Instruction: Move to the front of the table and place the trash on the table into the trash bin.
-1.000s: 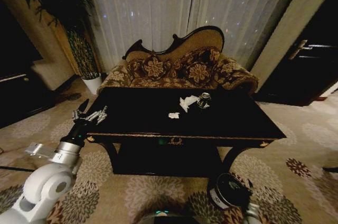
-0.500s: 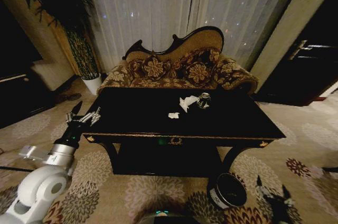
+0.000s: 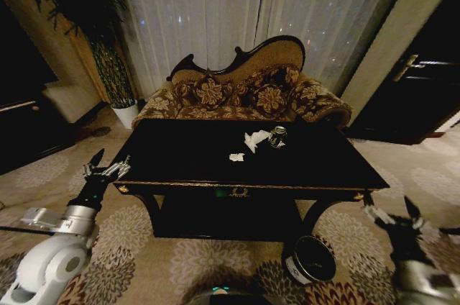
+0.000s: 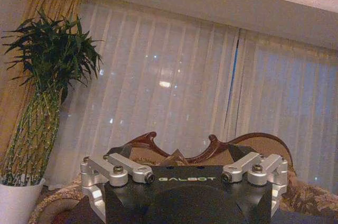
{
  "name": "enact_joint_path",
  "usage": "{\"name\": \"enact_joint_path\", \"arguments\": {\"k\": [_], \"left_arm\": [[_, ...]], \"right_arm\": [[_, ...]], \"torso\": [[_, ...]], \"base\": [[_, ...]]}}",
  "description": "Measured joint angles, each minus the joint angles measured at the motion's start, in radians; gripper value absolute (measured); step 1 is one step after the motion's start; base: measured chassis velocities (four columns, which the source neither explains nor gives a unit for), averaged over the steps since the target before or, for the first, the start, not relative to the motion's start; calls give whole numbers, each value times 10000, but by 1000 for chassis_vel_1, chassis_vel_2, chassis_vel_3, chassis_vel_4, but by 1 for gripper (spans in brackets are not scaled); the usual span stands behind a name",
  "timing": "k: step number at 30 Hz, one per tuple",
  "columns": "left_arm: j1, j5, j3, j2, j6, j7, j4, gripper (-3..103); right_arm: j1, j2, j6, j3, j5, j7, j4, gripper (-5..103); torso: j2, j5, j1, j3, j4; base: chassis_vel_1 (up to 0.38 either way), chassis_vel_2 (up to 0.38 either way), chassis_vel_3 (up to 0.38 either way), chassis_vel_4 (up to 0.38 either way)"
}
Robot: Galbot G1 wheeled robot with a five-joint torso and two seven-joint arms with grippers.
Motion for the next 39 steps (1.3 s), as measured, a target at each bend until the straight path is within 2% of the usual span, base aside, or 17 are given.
{"name": "enact_joint_path", "arguments": {"k": [6,8,15,23,26,28,31,33,37,39], "left_arm": [[3,75,-5,-25,135,-26,1,100],[1,81,-5,-25,149,-35,2,100],[-4,83,-5,-26,154,-41,2,100],[-8,85,-5,-24,155,-45,3,100],[-11,86,-1,-22,156,-43,1,100],[-10,86,-2,-22,156,-47,1,100],[-11,86,2,-21,157,-45,1,100],[-11,86,1,-20,157,-46,0,100],[-11,85,5,-20,157,-46,0,100],[-12,86,6,-20,157,-45,0,100]], "right_arm": [[622,-670,-683,-601,-203,326,388,100],[1165,-1154,-1286,-1242,-589,649,620,100],[2050,-2035,-1982,-2121,-1199,910,523,100],[3174,-3298,-2340,-2877,-729,681,-332,100],[4542,-4314,-2557,-4071,-355,540,-1274,100],[4681,-4392,-2574,-4193,-306,538,-1359,100],[6314,-5085,-2713,-5688,394,400,-2475,100],[6616,-5159,-2736,-5925,522,380,-2670,100],[8683,-5373,-2772,-7533,841,165,-3901,100],[8915,-5367,-2773,-7729,847,150,-4048,100]], "torso": [[-1,2,0,0,0],[-1,0,1,1,0],[-1,0,0,1,-2],[-1,1,1,1,-3],[-1,1,1,1,0],[-1,2,1,1,0],[-1,1,2,2,0],[-2,3,2,2,-1],[-1,1,2,1,0],[-1,0,2,1,1]], "base": [[0,0,0,0],[0,0,0,0],[0,0,0,0],[0,0,0,0],[0,0,0,0],[0,0,0,0],[0,0,0,0],[0,0,0,0],[0,0,0,0],[0,0,0,0]]}}
